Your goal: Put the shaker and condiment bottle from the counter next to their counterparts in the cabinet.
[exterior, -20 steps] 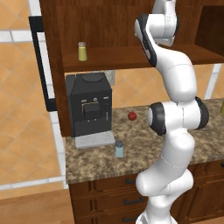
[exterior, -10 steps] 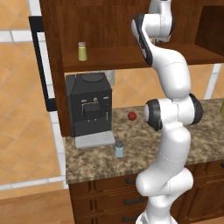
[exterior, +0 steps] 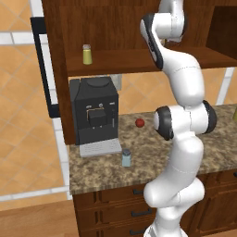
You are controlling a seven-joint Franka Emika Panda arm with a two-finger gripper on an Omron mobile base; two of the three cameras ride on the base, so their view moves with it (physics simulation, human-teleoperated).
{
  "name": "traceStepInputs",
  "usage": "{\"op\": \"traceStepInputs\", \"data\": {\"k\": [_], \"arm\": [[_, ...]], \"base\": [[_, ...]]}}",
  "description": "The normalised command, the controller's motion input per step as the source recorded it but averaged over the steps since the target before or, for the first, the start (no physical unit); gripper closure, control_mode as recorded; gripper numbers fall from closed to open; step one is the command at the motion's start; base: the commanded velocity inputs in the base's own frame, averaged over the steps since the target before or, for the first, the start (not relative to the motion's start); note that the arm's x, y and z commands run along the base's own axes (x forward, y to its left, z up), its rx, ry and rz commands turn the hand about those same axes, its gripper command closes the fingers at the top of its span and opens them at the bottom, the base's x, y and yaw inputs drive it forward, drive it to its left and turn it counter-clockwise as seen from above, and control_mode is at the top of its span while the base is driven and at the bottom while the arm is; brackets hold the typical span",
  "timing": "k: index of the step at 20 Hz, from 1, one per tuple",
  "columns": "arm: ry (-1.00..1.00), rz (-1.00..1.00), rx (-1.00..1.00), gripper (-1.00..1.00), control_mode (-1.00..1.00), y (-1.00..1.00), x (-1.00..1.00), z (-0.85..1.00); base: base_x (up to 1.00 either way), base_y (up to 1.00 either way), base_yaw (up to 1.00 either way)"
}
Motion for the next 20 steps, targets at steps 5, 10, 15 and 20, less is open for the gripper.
{"op": "traceStepInputs", "data": {"k": [5, 10, 15, 20], "arm": [[0.00, 0.01, 0.13, -1.00, -1.00, 0.00, -0.73, -0.28], [0.00, 0.01, 0.12, -1.00, -1.00, 0.00, -0.74, -0.40], [-0.01, 0.00, 0.00, -1.00, -1.00, 0.15, -0.81, -0.59], [-0.03, 0.00, 0.00, -1.00, -1.00, 0.26, -0.91, -0.71]], "base": [[0.00, 0.00, 0.00], [0.00, 0.00, 0.00], [0.00, 0.00, 0.00], [0.00, 0.00, 0.00]]}}
